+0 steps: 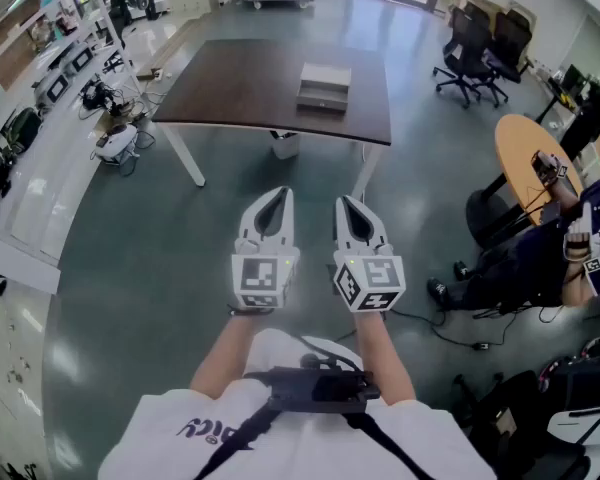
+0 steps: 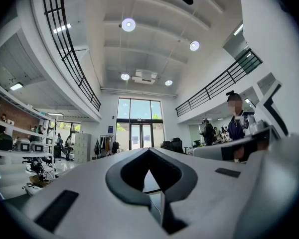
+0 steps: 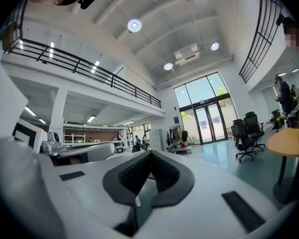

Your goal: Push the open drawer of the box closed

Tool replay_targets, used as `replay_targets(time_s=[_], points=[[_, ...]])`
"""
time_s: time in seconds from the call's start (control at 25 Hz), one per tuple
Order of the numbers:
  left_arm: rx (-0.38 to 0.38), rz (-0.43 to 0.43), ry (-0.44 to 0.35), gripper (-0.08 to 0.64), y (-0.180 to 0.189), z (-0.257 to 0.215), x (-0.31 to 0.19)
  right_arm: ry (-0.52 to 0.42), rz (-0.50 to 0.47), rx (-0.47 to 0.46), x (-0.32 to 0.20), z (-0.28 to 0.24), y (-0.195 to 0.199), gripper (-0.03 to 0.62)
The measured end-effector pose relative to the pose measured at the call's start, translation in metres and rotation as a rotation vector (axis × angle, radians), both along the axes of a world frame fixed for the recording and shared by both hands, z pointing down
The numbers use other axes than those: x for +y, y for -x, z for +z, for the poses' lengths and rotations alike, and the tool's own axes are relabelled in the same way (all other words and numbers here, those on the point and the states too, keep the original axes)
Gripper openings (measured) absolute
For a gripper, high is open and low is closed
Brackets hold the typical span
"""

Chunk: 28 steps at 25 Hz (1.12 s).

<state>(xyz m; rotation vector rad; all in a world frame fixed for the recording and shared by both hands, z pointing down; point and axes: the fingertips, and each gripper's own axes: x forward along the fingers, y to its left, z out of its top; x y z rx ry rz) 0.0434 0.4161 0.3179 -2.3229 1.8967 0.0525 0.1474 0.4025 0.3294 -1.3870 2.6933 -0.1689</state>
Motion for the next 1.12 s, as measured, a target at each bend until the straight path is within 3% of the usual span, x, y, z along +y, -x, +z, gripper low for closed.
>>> replay_targets(time_s=[0.24,0.48,0.8,1.12], points=[[0.018,0.004,0.033,-0.003,0.012,0.005,0.000,0.043,-0.021,0.006,-0.001,0.008,0.018,0.005],[0.068,0.000,0.064,-0.003,0.033,0.013,0.001,0.098,-0.039,0.069,-0.001,0.021,0.044,0.005],[0.135,-0.046,0.071,-0.003,0.083,0.016,0.009,0.066,-0.076,0.069,0.006,0.018,0.090,0.005],[0.111,-0.050,0.067,-0.003,0.135,0.015,0.025,0.041,-0.108,0.019,0.020,0.014,0.148,0.005]])
